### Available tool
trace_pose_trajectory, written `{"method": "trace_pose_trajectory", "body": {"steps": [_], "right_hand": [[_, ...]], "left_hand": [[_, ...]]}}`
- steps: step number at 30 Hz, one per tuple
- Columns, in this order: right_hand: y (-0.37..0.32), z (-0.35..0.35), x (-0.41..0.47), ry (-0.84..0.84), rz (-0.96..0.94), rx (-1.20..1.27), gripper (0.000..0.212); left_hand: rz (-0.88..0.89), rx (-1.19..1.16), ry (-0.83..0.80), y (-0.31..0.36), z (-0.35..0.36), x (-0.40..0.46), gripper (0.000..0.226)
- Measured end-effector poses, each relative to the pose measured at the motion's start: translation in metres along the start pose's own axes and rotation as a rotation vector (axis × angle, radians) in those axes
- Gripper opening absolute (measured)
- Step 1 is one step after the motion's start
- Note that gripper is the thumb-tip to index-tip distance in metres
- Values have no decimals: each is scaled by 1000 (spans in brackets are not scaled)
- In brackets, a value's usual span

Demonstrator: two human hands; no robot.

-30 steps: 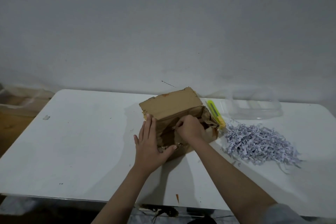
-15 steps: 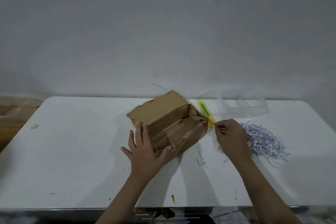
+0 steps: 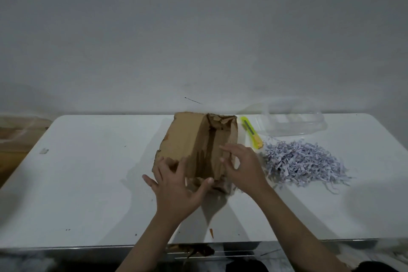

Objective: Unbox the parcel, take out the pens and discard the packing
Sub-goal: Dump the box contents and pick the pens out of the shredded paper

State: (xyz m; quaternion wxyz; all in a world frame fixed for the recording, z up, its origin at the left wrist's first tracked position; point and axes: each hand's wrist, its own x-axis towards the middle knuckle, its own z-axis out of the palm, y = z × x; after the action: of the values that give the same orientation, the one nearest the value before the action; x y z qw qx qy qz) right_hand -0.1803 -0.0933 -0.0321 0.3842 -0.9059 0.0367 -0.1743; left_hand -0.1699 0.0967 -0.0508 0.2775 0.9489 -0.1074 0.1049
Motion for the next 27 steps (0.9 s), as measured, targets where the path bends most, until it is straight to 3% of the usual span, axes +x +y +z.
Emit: {"method": "trace_pose_trajectory", "body": {"steps": [3, 8, 14, 23, 27], "right_hand": [[9, 7, 0, -144, 145, -21, 47], [25, -6, 0, -172, 269, 124, 55], [44, -8, -1, -47, 337, 364, 49], [45, -19, -7, -43, 390, 622, 33], [38, -27, -13, 80, 400, 567, 25]], "left_hand": [[93, -33, 17, 1, -4, -3, 56], [243, -13, -44, 5, 1, -5, 46], [263, -37, -97, 21, 6, -6, 45], [256, -42, -125, 11, 12, -8, 41], [252, -68, -121, 8, 16, -11, 41]]}}
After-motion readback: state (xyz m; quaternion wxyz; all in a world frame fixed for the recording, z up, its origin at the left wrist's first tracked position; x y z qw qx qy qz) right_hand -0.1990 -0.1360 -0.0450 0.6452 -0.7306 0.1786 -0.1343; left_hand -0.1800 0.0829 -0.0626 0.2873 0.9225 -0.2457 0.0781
